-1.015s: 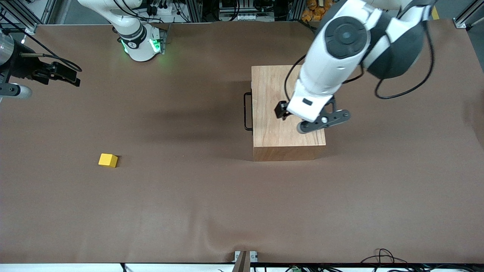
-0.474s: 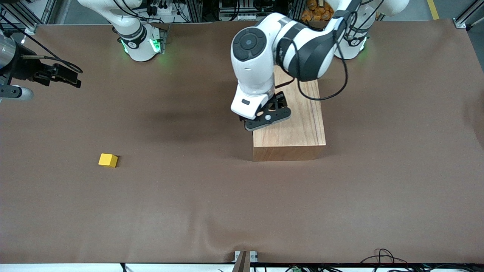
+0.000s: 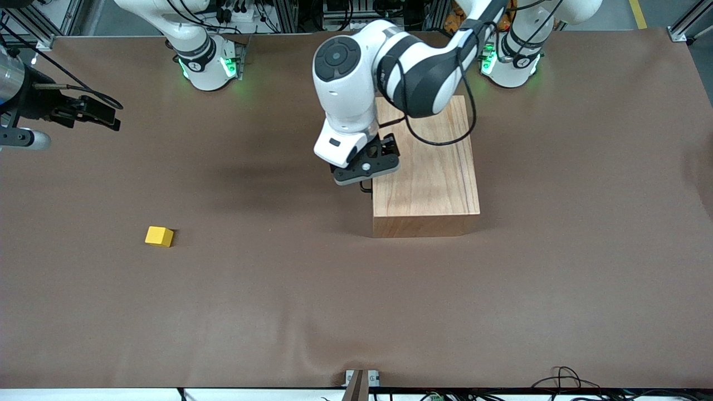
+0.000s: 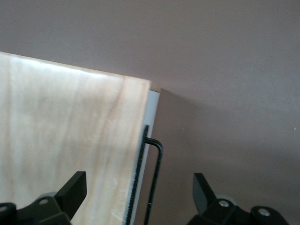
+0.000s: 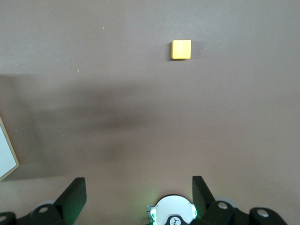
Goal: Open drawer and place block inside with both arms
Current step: 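Move the left gripper over the wooden box toward the drawer handle, then lower the left gripper onto the black handle while the right gripper reaches out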
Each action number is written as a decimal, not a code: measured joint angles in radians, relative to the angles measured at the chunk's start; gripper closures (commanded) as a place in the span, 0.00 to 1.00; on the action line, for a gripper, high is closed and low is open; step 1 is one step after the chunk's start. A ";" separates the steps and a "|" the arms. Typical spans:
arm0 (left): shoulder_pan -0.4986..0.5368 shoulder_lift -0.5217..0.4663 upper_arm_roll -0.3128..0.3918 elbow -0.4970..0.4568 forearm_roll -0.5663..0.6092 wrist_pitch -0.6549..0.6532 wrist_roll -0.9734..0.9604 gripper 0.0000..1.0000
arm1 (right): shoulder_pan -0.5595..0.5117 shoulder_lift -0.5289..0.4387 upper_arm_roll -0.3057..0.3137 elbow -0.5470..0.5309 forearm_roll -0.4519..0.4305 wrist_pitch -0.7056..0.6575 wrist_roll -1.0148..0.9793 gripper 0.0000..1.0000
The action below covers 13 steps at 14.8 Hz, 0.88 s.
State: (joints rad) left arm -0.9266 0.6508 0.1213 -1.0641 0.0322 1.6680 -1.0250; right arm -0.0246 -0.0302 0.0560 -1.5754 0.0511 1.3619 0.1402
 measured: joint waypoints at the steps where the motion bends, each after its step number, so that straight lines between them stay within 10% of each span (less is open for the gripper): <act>1: -0.012 0.011 0.000 0.004 0.000 0.014 -0.004 0.00 | -0.001 0.000 -0.001 -0.004 -0.004 -0.003 0.001 0.00; 13: -0.157 0.149 0.086 0.016 0.000 0.043 -0.032 0.00 | -0.064 0.019 -0.014 -0.045 -0.014 -0.032 0.004 0.00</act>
State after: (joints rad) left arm -1.0835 0.8000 0.2073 -1.0481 0.0323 1.7114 -1.0575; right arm -0.0886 -0.0107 0.0418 -1.6201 0.0369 1.3302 0.1440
